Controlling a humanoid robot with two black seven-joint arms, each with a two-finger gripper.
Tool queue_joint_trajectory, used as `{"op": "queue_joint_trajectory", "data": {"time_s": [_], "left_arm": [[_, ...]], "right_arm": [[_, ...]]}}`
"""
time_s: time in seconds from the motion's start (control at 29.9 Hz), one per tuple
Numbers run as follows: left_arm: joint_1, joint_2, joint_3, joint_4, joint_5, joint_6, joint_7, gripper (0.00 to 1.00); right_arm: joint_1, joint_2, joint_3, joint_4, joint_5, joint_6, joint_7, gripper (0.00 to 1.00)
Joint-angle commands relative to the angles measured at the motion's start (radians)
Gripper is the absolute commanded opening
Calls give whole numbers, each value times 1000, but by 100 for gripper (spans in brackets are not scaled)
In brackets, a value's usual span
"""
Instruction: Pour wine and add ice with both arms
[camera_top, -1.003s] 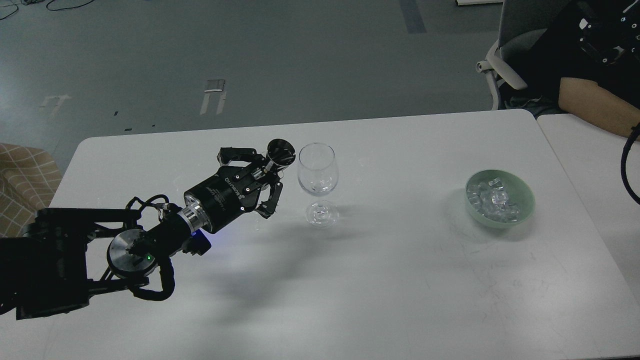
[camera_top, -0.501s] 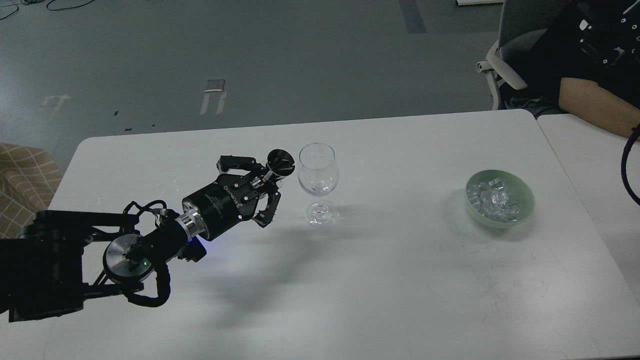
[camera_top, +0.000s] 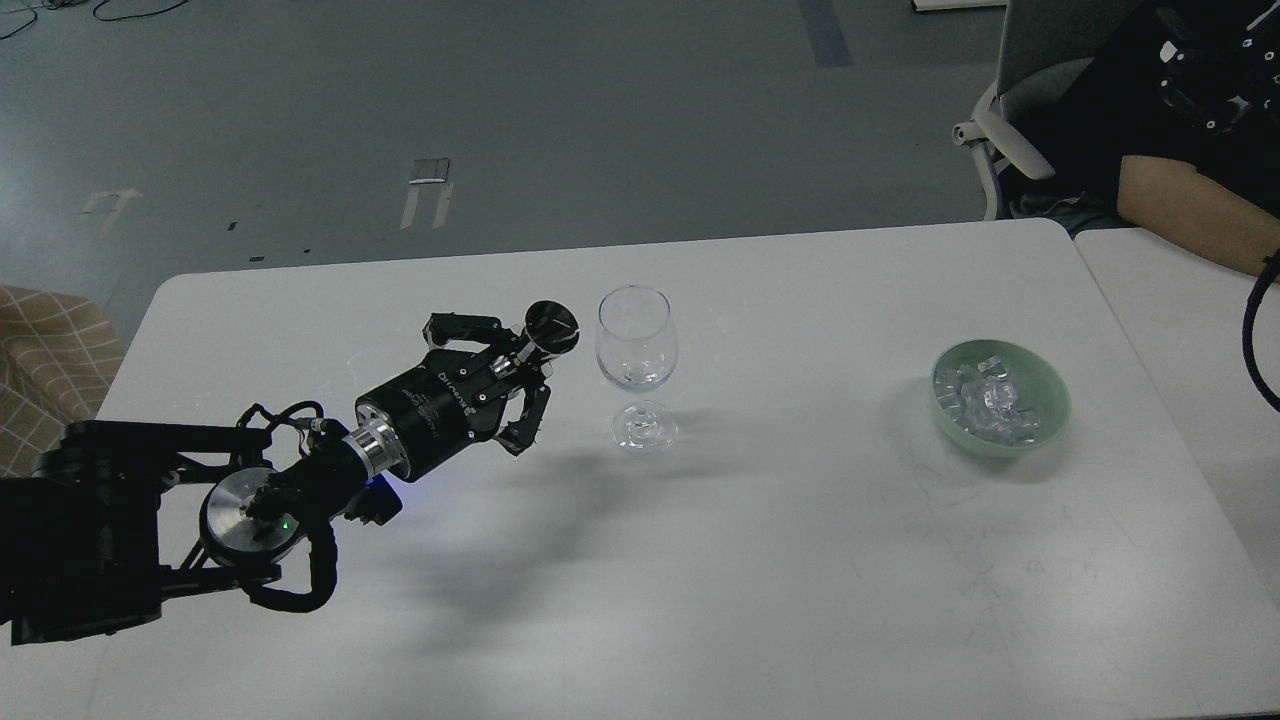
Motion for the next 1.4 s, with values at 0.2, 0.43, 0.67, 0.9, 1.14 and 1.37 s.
{"op": "queue_joint_trajectory", "data": {"time_s": [0.2, 0.43, 0.67, 0.9, 1.14, 1.37], "left_arm": [[-9, -1, -9, 0, -20, 35, 0, 15], [0, -1, -47, 19, -26, 75, 0, 15], [7, 0, -49, 40, -26, 78, 0, 16], [-9, 0, -62, 43, -26, 98, 0, 16], [-7, -1, -81, 43, -26, 98, 0, 16], [-18, -3, -82, 43, -26, 107, 0, 16]], "right_arm": [[-2, -3, 0, -1, -1, 0, -1, 100], [-14, -5, 0, -1, -1, 0, -1, 100], [-16, -5, 0, -1, -1, 0, -1, 100], [-16, -3, 0, -1, -1, 0, -1, 100], [-17, -5, 0, -1, -1, 0, -1, 100], [-17, -3, 0, -1, -1, 0, -1, 100]]}}
